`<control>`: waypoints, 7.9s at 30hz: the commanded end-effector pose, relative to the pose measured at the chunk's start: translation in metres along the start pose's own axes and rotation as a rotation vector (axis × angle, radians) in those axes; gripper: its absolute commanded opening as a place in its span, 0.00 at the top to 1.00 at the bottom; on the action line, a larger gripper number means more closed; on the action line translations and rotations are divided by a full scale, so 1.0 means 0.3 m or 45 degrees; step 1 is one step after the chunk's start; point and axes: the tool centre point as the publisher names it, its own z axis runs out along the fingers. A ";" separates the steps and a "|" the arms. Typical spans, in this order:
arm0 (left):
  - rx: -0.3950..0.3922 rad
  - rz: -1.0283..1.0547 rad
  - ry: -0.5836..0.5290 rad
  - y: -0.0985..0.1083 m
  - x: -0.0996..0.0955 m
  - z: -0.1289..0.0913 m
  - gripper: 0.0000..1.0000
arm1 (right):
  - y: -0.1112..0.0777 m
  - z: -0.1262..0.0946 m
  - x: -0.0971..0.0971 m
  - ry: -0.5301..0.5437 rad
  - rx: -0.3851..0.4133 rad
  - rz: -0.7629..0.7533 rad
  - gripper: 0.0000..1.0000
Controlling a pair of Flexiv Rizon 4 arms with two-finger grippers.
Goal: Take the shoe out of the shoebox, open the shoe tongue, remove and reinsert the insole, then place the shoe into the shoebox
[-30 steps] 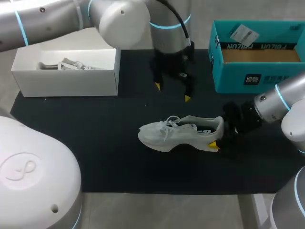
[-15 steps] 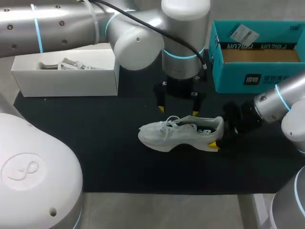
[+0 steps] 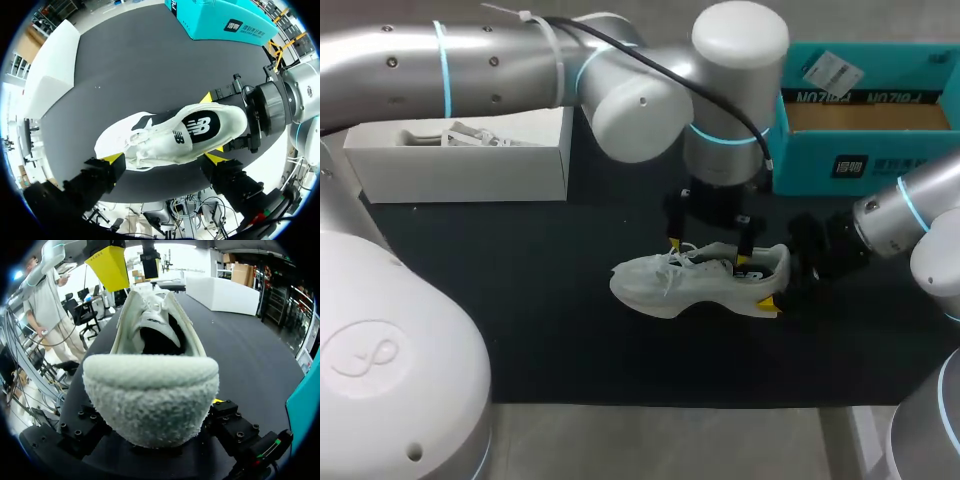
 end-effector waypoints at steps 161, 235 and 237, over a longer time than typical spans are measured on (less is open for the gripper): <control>-0.058 -0.371 0.104 0.128 -0.398 0.230 1.00 | -0.005 0.020 -0.004 -0.003 0.001 0.001 1.00; 0.114 2.210 0.008 0.015 -0.236 -0.236 1.00 | -0.005 0.020 -0.004 -0.003 0.001 0.001 1.00; 0.100 2.147 0.019 0.008 -0.224 -0.234 1.00 | -0.005 0.020 -0.004 -0.003 0.001 0.001 1.00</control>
